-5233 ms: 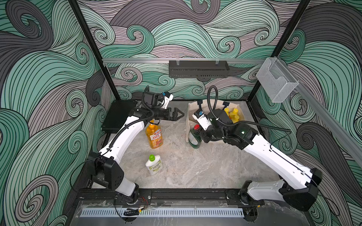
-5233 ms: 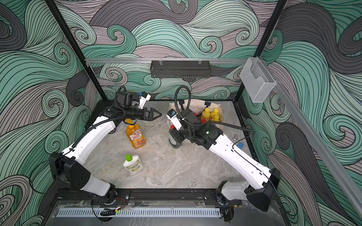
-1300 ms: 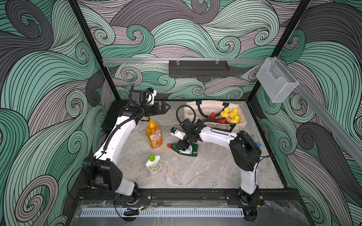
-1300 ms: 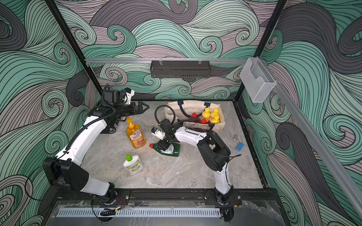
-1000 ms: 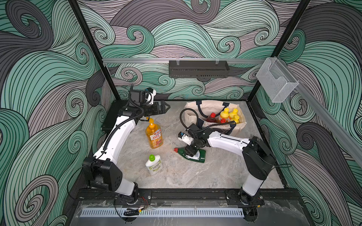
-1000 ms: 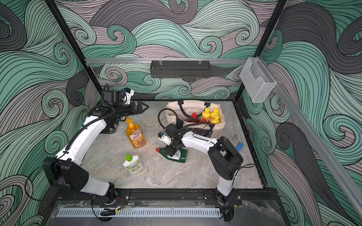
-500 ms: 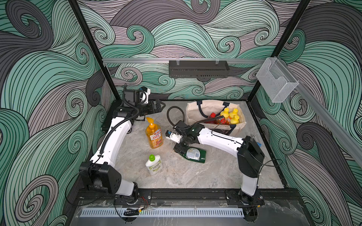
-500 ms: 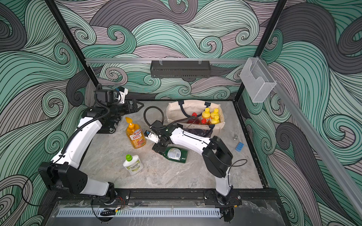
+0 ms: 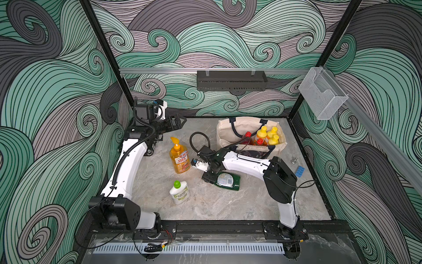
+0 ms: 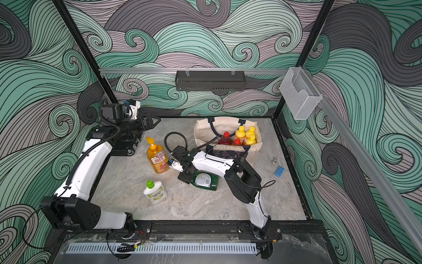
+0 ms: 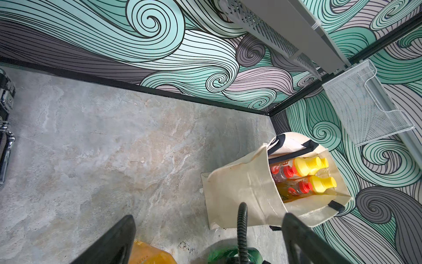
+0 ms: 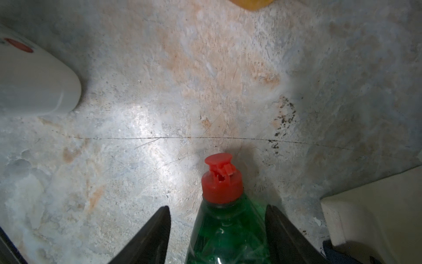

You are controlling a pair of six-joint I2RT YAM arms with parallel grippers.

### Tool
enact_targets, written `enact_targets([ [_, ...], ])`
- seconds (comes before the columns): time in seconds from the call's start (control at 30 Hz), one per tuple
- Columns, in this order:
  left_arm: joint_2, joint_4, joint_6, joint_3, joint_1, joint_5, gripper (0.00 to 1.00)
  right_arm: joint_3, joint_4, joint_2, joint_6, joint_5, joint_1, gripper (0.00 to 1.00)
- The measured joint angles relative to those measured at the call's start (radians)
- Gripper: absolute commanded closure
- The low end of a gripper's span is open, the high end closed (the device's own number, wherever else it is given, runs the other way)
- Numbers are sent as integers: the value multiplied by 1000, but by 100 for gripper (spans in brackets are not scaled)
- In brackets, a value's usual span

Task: Pack dish soap into the shopping bag
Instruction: Adjust the bottle of dish soap at the center of the board.

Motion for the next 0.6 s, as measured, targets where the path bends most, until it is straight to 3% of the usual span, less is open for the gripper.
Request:
enact_targets([
  [0.37, 0, 3, -3, 0, 5, 9, 1, 34, 58, 64, -7, 7, 0, 31],
  [0.6, 0, 3, -3, 0, 13, 9, 1, 42, 58, 90, -23, 7, 0, 41],
])
